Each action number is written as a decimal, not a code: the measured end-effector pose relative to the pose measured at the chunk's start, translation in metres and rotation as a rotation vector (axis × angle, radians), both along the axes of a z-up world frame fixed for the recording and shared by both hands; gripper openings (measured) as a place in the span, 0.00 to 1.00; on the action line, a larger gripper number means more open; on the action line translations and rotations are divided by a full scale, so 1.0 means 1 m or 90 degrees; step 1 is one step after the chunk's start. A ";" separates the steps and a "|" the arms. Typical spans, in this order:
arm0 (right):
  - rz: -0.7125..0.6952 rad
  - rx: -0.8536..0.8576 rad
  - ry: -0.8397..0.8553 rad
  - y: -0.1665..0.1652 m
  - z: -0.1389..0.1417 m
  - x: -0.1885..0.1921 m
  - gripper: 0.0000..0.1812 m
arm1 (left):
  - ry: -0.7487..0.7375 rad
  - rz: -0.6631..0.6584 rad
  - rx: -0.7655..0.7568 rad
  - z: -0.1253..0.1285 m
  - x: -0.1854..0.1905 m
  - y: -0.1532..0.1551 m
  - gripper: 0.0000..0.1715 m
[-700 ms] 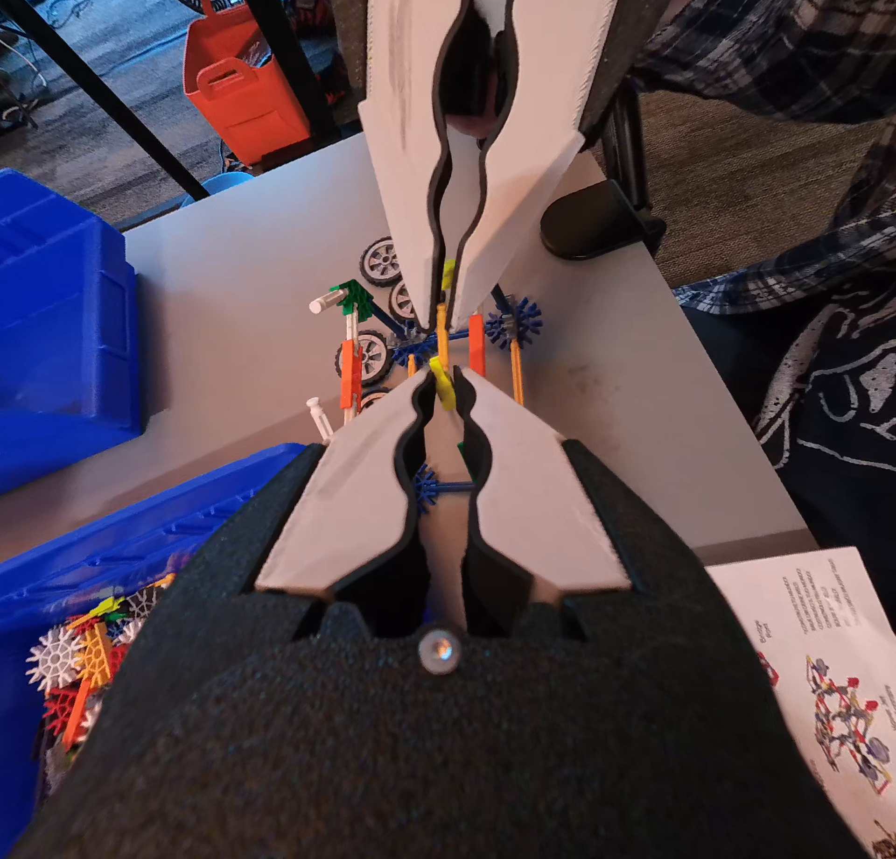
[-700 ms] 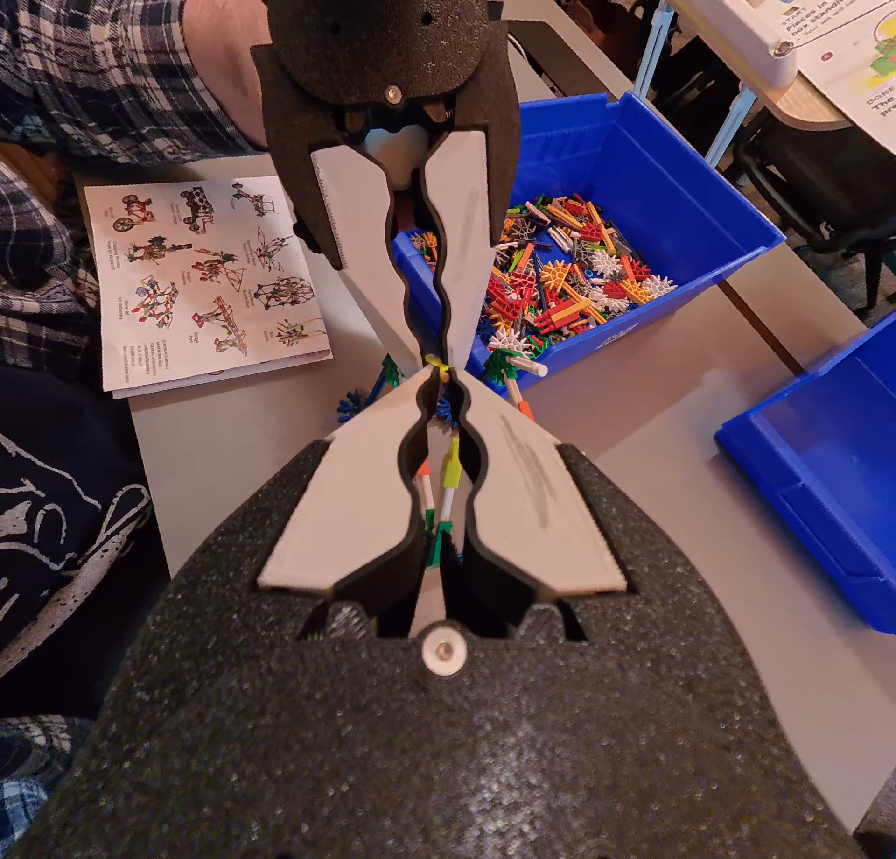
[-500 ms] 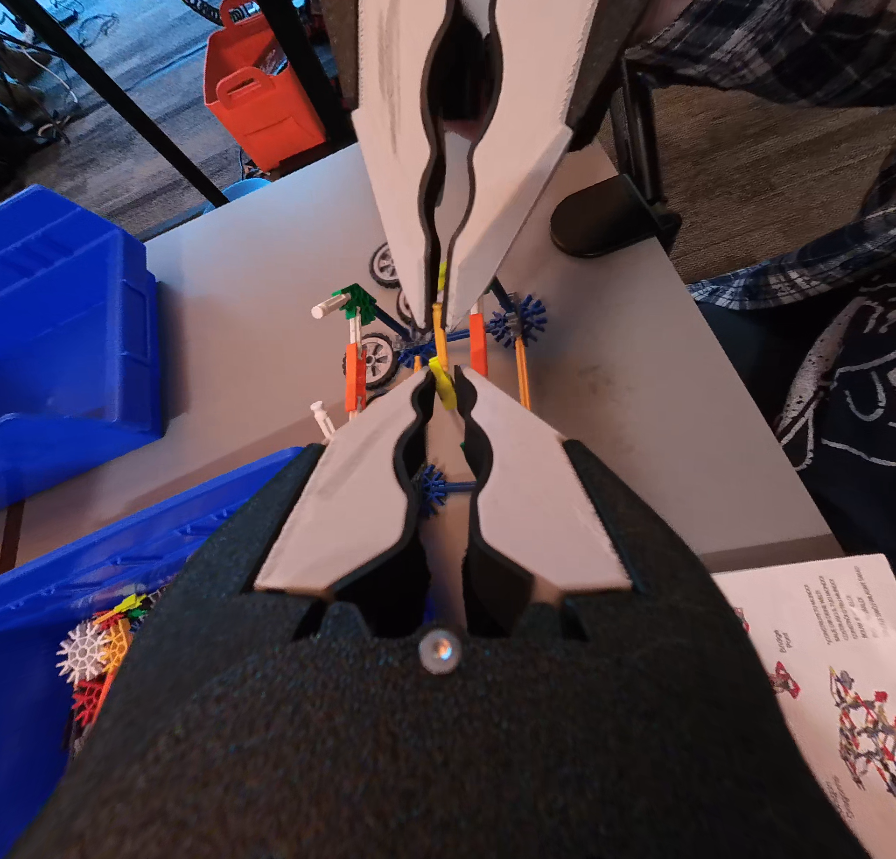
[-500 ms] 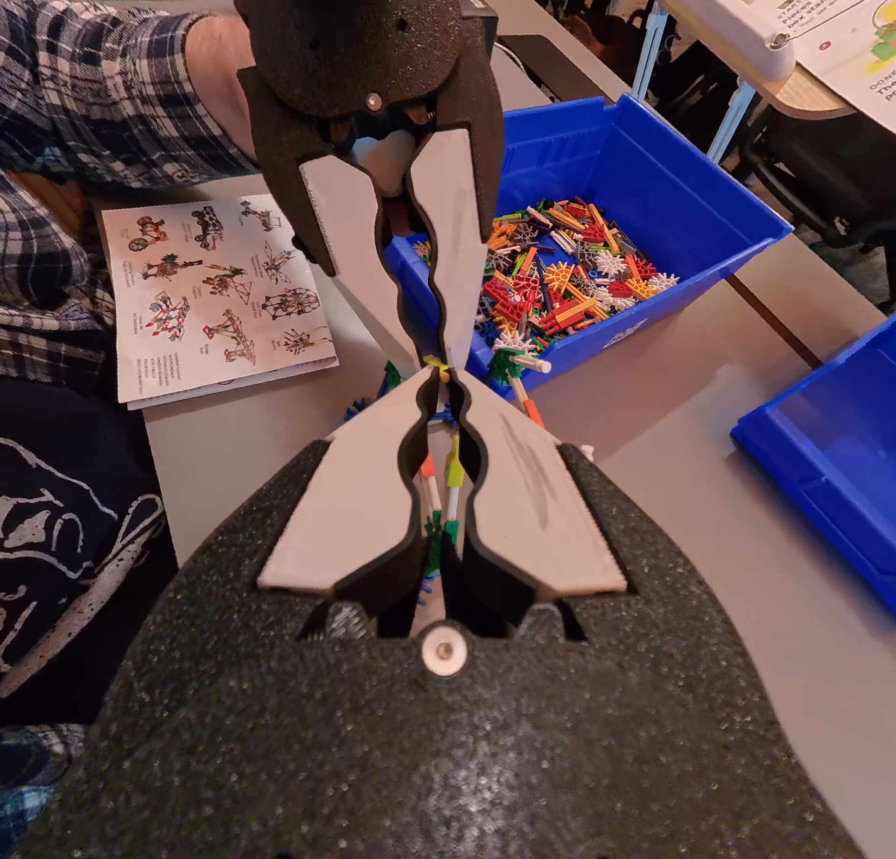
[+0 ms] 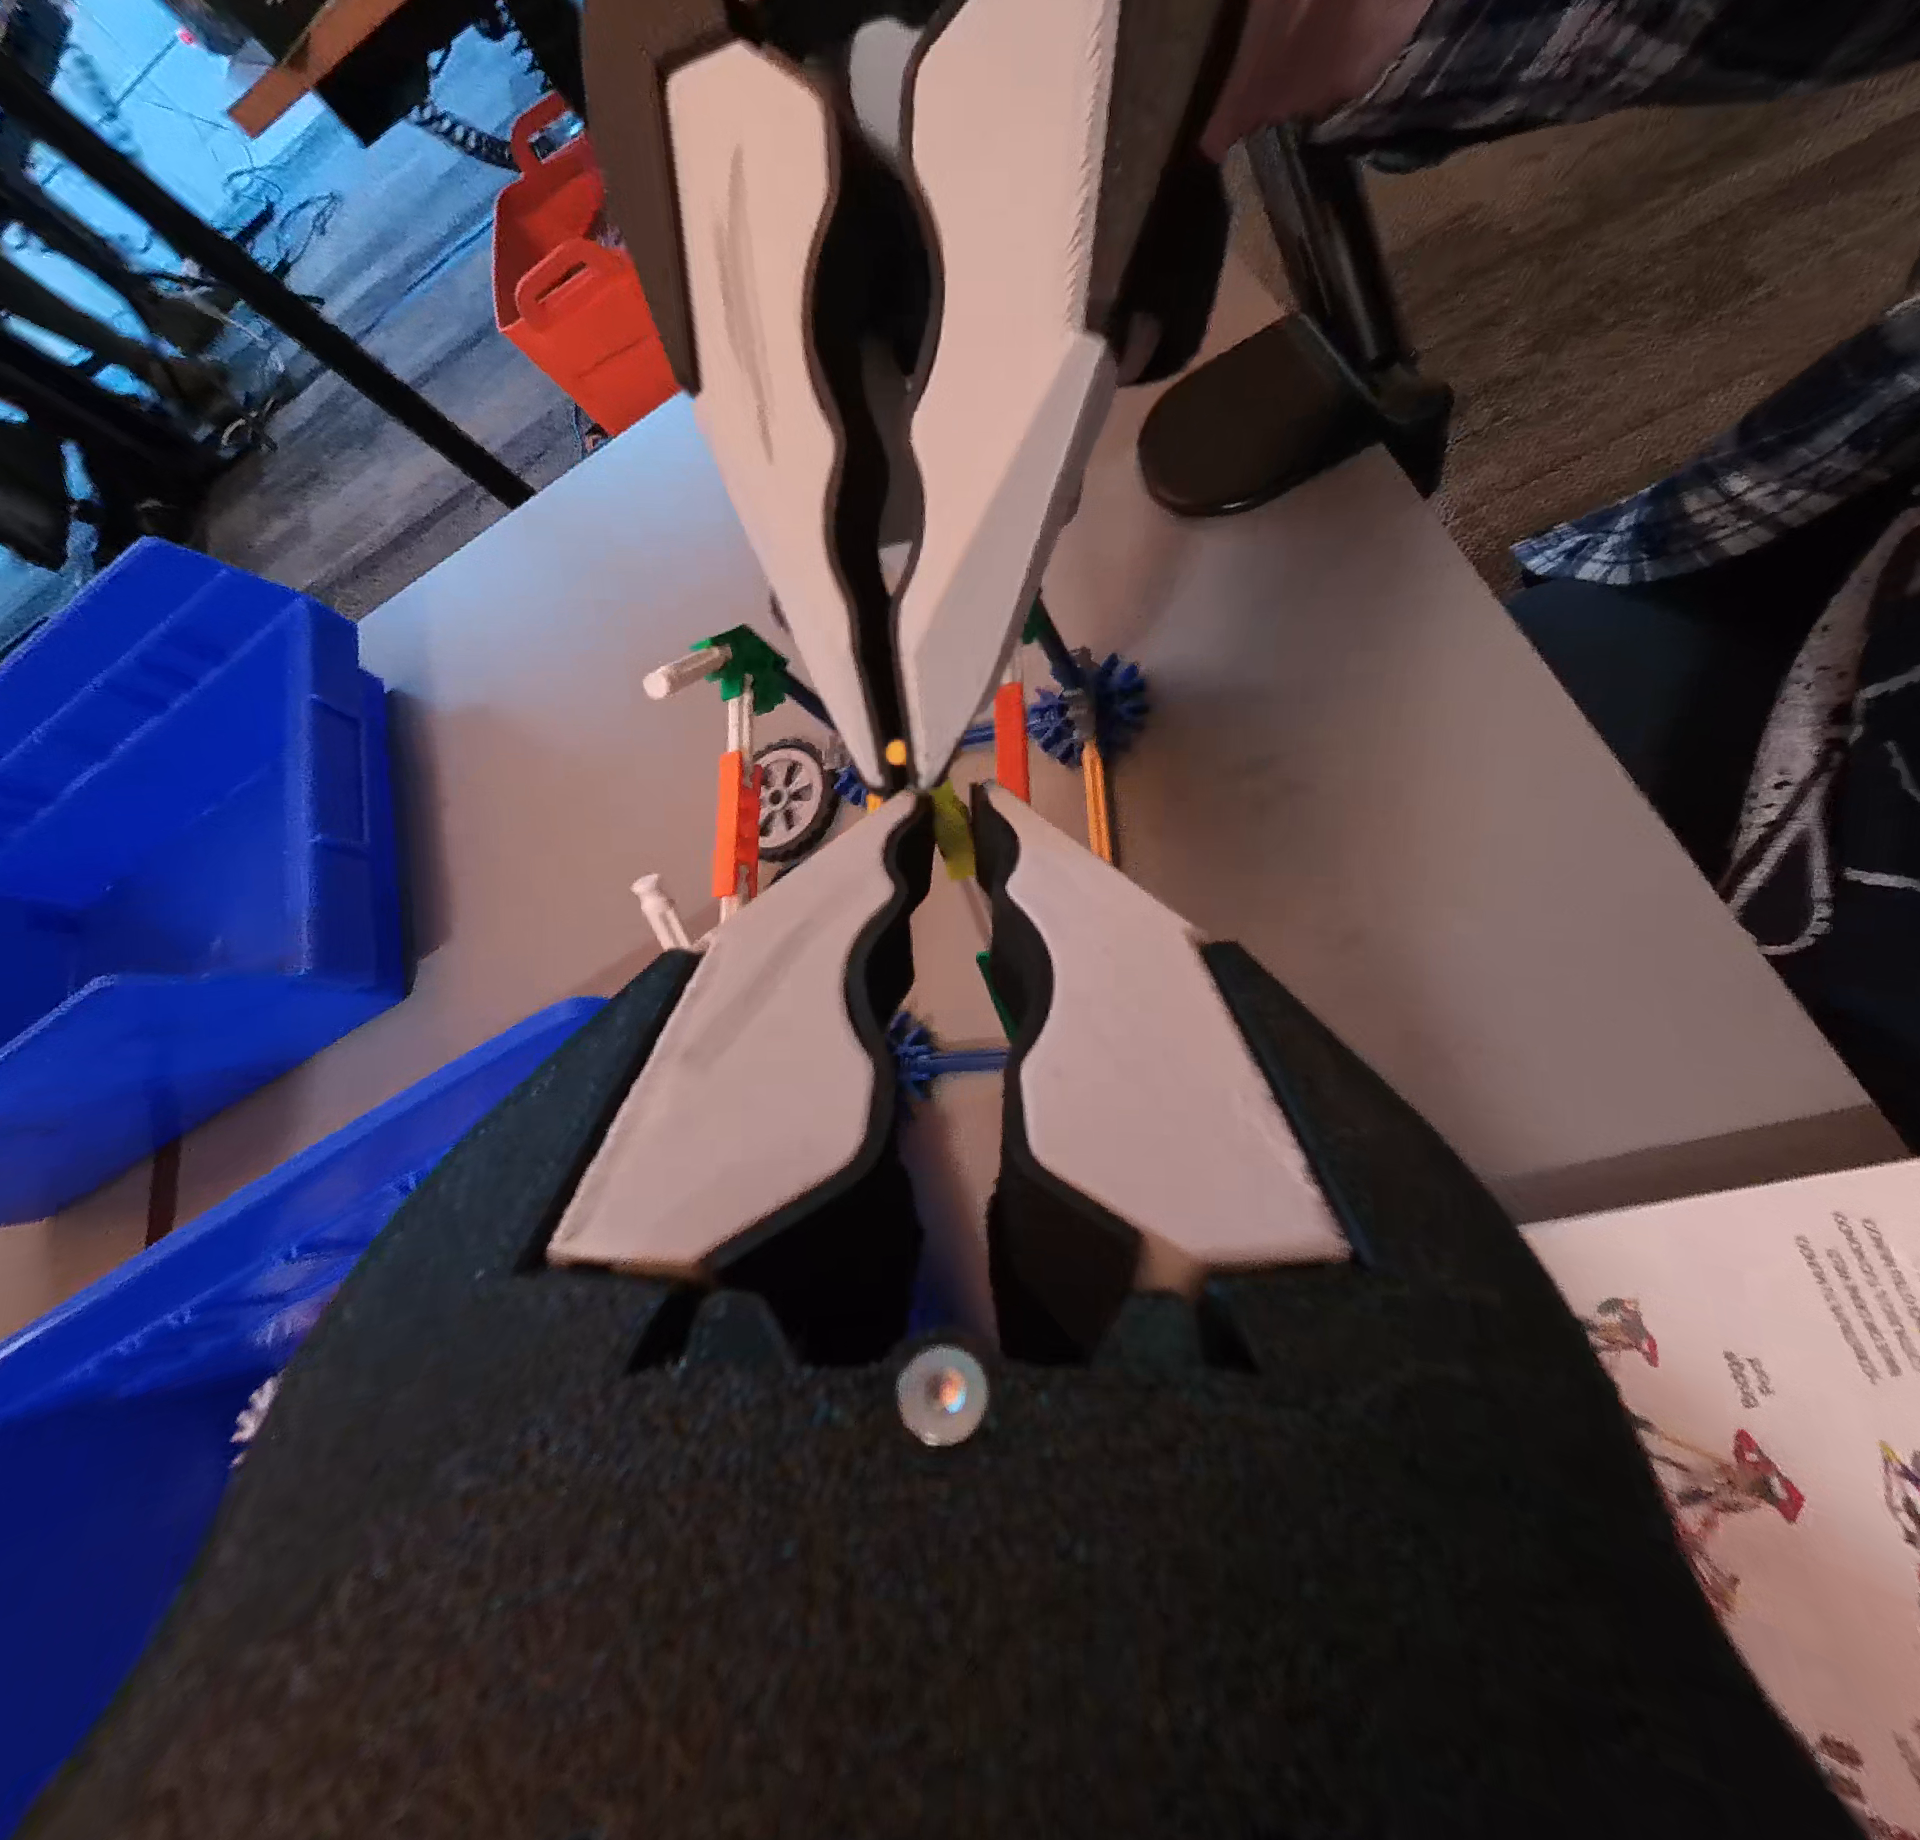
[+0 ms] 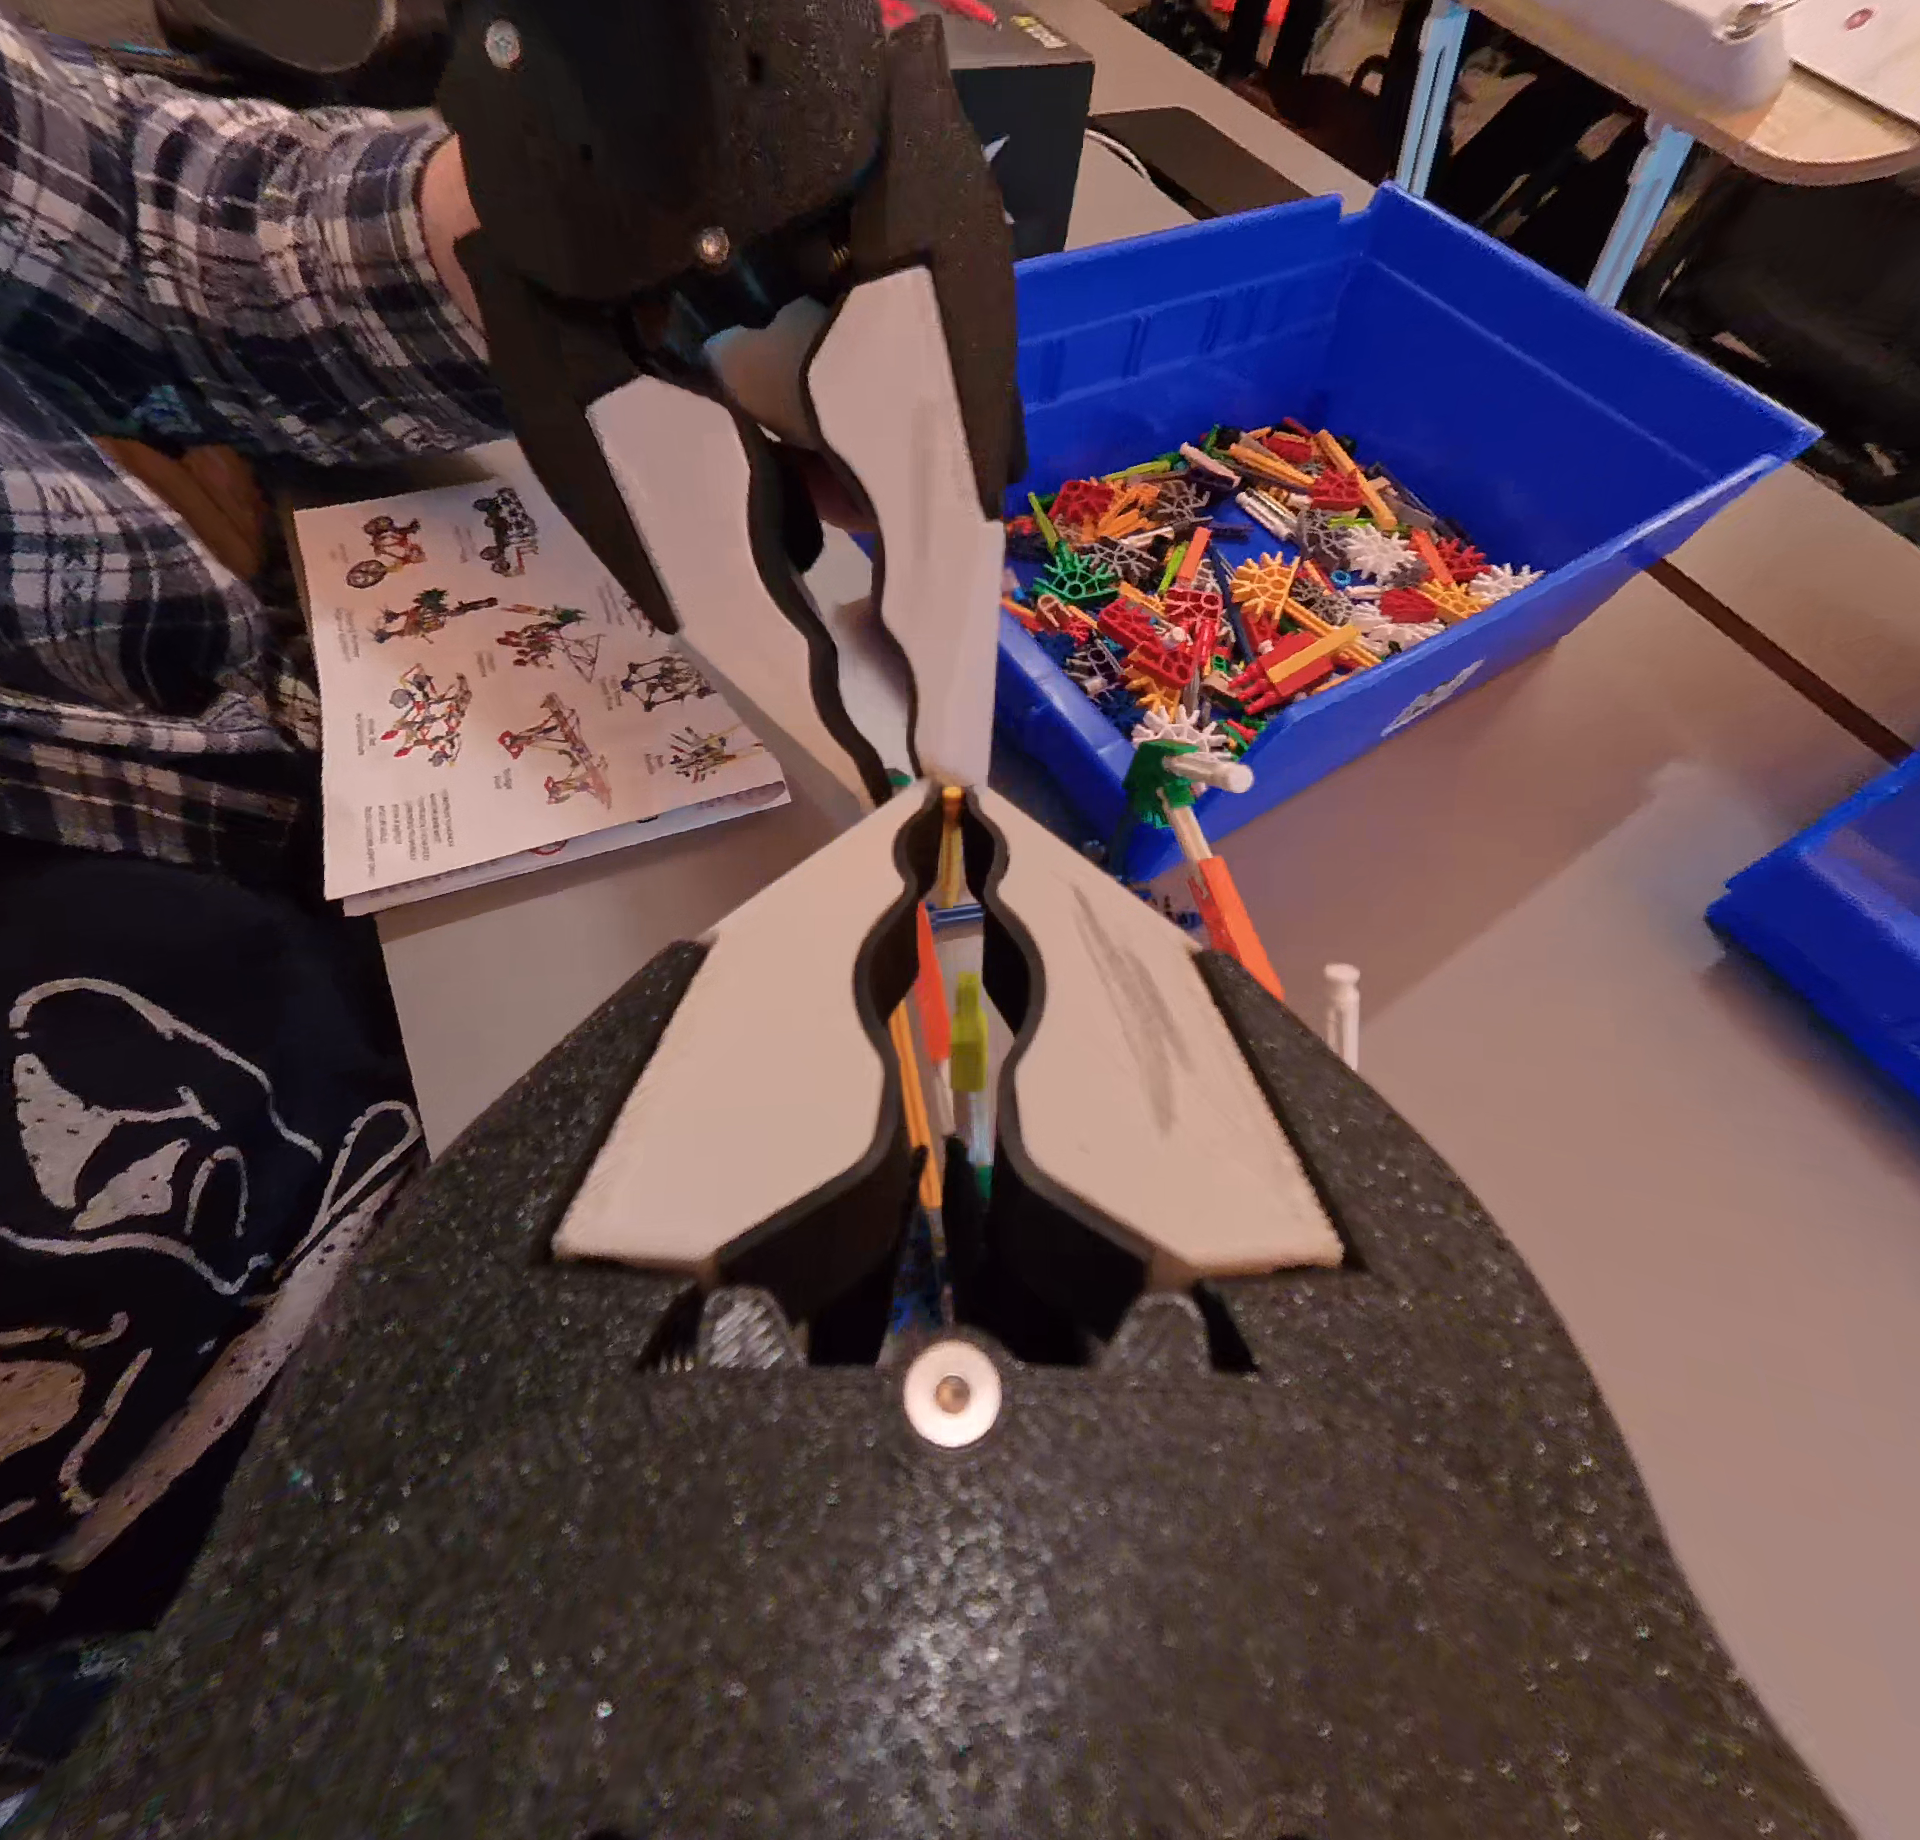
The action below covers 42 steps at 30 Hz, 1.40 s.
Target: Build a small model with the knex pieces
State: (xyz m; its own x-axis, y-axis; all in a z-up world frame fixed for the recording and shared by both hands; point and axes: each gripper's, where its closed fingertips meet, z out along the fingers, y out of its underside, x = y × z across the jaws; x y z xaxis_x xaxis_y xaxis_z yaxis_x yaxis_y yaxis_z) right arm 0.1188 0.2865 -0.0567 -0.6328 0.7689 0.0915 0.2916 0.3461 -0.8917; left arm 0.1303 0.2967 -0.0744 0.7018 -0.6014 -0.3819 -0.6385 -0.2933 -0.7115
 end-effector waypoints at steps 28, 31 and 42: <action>-0.006 -0.263 0.033 0.000 0.036 0.000 0.01 | -0.152 0.016 0.022 0.023 0.011 0.010 0.01; -0.003 -0.250 0.030 0.001 0.035 0.003 0.01 | -0.145 0.017 0.021 0.022 0.010 0.010 0.01; -0.003 -0.150 0.004 0.008 0.021 0.012 0.01 | -0.088 0.020 -0.002 0.015 0.007 0.007 0.00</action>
